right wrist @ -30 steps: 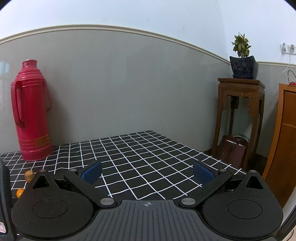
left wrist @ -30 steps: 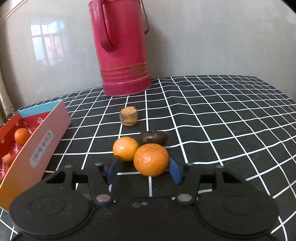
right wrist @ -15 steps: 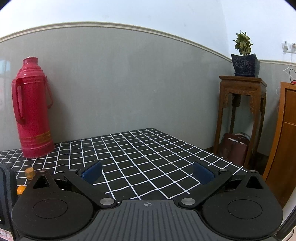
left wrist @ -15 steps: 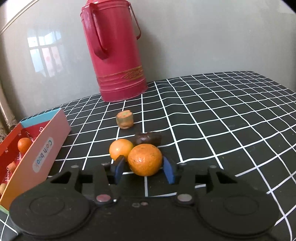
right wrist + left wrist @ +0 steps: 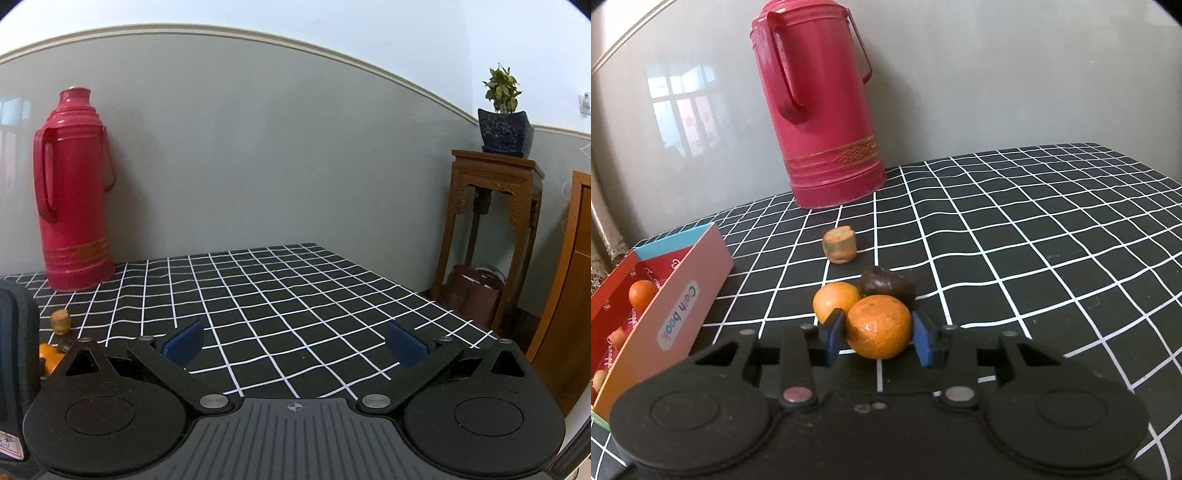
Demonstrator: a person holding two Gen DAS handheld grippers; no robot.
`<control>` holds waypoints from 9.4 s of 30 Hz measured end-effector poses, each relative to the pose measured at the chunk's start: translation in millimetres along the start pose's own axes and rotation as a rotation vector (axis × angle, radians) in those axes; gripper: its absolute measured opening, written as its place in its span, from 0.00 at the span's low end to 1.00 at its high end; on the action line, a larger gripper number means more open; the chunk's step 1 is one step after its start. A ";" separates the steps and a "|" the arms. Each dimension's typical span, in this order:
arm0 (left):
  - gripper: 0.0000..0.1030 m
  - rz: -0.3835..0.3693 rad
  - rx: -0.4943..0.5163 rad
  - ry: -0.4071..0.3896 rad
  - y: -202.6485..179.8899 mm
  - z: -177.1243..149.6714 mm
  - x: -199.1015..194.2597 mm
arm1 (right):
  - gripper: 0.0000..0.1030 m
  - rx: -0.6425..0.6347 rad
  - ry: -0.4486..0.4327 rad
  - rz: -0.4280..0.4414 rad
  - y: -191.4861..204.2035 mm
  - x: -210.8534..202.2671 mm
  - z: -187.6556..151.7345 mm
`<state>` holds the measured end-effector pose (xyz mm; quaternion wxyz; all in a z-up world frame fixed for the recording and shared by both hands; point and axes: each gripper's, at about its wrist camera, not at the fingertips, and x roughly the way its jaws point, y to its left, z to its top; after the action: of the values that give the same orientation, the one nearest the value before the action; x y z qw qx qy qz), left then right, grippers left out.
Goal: Organize fruits
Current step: 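Carry the large orange into the red box and open the left gripper, then grasp the small orange with the right gripper, then carry the small orange into the red box and open the right gripper, then grasp the dark chestnut with the left gripper, then carry the chestnut into the red box and open the left gripper, then grasp the tan potato piece with the right gripper, then carry the potato piece into the red box and open the right gripper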
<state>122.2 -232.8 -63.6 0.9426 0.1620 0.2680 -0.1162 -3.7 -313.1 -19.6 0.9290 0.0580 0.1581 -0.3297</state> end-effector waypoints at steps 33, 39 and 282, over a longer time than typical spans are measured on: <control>0.28 0.334 -0.272 0.077 208.1 -12.4 -20.0 | 1.00 -0.068 -0.003 0.225 96.8 -17.2 -2.6; 0.32 0.331 -0.302 0.140 237.1 -27.8 -20.7 | 1.00 -0.094 0.010 0.311 129.0 -19.8 -6.9; 0.83 0.444 -0.487 0.083 334.1 -28.6 -56.6 | 0.31 -0.121 0.254 0.499 238.9 125.6 10.7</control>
<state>164.2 92.8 25.3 0.9442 -0.0089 0.2844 0.1661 241.7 -204.7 -50.4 0.9559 0.0804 0.2734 -0.0708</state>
